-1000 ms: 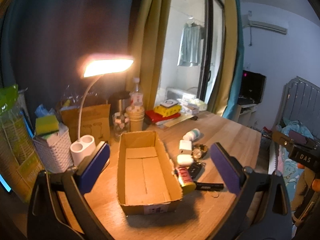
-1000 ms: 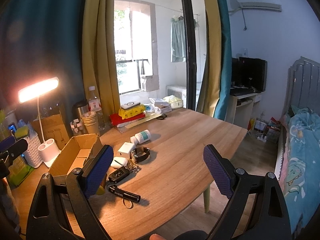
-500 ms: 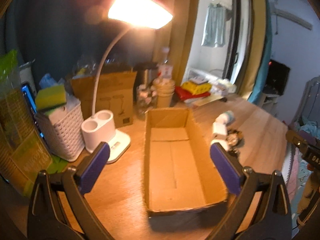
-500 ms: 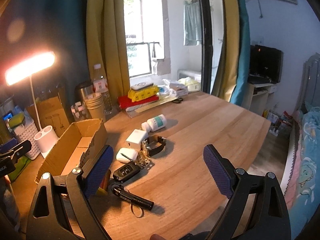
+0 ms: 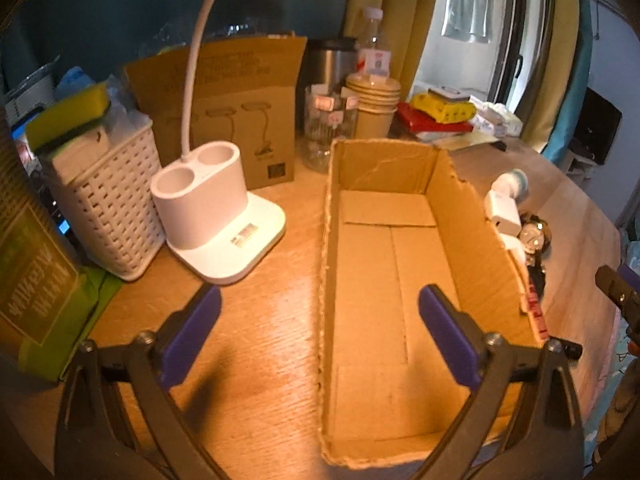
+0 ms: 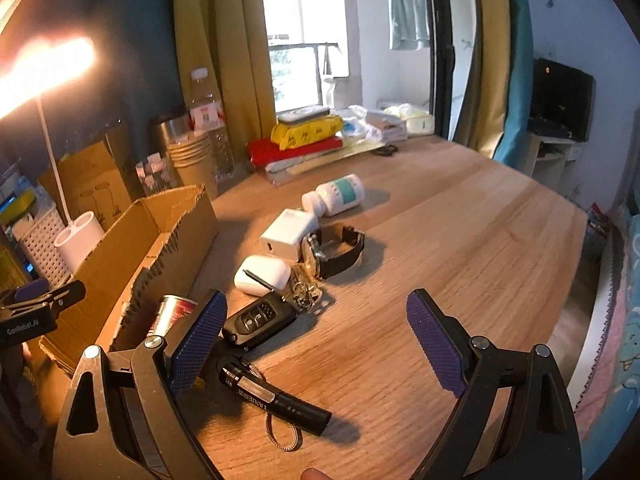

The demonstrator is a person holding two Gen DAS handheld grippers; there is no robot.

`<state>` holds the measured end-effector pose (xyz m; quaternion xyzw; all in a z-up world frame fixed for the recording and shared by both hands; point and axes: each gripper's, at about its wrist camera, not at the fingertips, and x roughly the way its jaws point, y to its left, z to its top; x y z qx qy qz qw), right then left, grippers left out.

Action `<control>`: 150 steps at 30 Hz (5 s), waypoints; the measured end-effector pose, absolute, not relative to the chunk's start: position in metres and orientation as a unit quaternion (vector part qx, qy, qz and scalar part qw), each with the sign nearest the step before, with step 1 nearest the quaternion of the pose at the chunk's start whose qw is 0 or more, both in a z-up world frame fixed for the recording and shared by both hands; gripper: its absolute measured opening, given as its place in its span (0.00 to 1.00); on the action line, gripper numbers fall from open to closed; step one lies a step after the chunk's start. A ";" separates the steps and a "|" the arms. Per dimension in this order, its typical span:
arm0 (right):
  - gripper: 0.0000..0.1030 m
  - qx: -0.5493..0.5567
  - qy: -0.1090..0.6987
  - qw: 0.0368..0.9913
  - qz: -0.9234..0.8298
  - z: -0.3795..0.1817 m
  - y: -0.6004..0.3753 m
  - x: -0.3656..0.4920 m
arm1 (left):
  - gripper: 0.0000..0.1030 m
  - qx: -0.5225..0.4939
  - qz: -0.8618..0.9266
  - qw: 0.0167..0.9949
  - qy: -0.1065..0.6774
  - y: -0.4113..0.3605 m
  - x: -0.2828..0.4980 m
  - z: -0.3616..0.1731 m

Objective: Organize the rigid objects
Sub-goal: 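Move the left tool to the cardboard box wall and clamp it, then grasp the red tin can with the right tool while the left tool holds the box wall, then carry the red tin can into the box and release it with the right tool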

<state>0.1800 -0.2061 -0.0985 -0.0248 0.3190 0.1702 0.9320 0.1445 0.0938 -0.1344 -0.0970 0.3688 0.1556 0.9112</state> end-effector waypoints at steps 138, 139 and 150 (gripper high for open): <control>0.57 -0.099 0.369 0.830 0.406 -0.072 -0.101 0.114 | 0.04 -0.140 0.117 0.897 0.403 0.074 0.097 -0.157; 0.58 -0.097 0.363 0.836 0.400 -0.068 -0.105 0.116 | 0.04 -0.140 0.118 0.897 0.403 0.074 0.097 -0.157; 0.68 -0.080 0.320 0.883 0.334 -0.042 -0.157 0.138 | 0.04 -0.142 0.116 0.897 0.402 0.074 0.096 -0.157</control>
